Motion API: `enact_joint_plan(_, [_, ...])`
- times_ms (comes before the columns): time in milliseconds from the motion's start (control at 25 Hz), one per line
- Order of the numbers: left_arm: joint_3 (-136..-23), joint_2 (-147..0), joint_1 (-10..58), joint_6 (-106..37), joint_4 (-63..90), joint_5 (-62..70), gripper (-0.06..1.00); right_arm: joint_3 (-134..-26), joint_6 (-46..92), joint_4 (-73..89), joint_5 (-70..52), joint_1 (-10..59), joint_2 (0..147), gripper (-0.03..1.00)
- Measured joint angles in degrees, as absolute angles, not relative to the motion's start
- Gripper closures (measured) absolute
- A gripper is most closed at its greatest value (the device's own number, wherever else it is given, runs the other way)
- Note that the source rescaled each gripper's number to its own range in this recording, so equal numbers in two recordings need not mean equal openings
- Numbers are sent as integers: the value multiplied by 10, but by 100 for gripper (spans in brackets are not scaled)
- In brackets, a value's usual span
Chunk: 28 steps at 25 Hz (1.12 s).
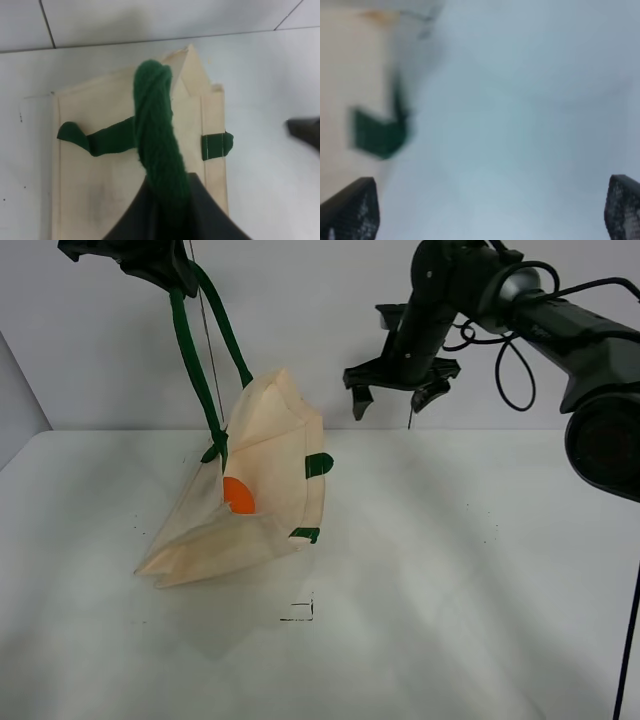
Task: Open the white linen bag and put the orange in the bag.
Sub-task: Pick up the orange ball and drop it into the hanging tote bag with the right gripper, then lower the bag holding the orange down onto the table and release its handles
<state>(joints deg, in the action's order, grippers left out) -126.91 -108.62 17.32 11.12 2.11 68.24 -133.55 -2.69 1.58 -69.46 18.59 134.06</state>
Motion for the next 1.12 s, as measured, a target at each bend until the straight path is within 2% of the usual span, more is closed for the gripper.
enact_joint_plan(280, [-1269, -1086, 173, 111, 21, 682, 94, -1336, -24, 8, -695, 73, 1341, -3])
enact_joint_plan(480, [-1269, -1086, 173, 111, 21, 682, 94, -1336, -24, 7, -695, 29, 1341, -3])
enact_joint_plan(840, [-1269, -1086, 173, 111, 21, 682, 94, -1312, 0, 31, -694, 23, 1321, -3])
enact_joint_plan(1120, [-1269, -1086, 173, 111, 21, 682, 94, -1137, 3, 26, -694, 35, 1195, -3])
